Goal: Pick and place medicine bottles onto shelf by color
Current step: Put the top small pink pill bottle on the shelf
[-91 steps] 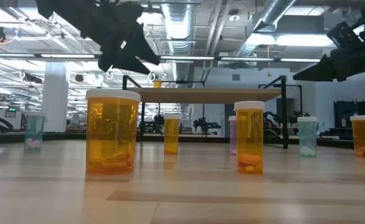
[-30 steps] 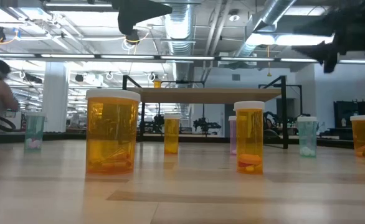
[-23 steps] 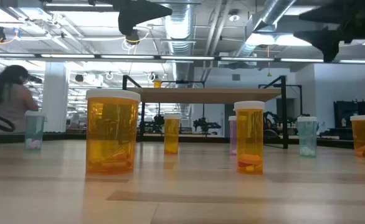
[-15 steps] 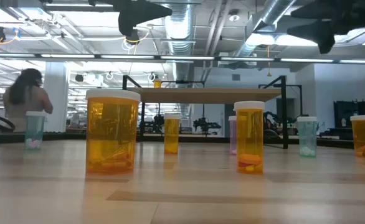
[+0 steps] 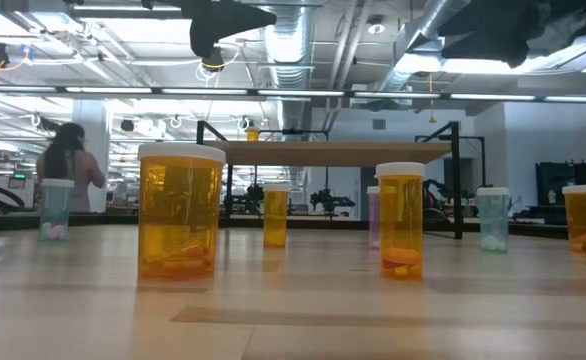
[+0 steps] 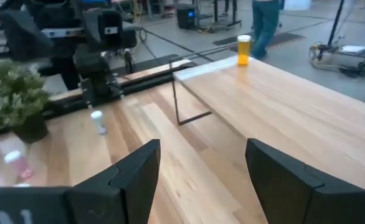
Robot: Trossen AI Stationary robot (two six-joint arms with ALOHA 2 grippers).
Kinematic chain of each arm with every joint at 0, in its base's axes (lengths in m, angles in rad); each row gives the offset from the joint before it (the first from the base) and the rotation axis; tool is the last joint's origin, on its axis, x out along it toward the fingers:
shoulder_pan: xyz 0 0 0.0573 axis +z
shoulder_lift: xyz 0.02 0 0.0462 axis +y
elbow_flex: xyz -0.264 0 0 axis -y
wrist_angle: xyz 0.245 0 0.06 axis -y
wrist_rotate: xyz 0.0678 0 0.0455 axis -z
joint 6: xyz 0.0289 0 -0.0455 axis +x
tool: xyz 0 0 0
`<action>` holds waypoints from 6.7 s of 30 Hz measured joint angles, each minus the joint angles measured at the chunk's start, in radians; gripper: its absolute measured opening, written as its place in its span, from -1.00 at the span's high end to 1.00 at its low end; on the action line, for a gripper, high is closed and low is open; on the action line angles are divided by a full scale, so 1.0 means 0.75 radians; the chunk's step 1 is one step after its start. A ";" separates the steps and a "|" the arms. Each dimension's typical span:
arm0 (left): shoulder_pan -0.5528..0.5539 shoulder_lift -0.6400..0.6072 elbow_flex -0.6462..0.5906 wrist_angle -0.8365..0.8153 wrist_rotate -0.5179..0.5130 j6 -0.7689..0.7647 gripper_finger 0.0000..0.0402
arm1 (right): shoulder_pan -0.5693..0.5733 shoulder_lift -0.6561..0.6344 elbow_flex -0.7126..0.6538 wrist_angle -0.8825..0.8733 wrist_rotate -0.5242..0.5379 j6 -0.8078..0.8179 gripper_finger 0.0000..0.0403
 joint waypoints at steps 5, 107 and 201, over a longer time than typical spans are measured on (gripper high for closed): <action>0.000 0.000 0.000 -0.003 0.000 -0.007 -0.13 | -0.057 -0.079 0.003 -0.200 0.069 0.138 -0.29; 0.001 -0.001 0.001 -0.030 -0.045 0.016 -0.13 | -1.181 0.516 -0.226 -0.413 -0.206 0.494 0.45; 0.005 -0.001 0.001 -0.049 -0.047 -0.028 -0.13 | -1.285 0.689 0.475 -0.327 -0.490 -0.040 0.41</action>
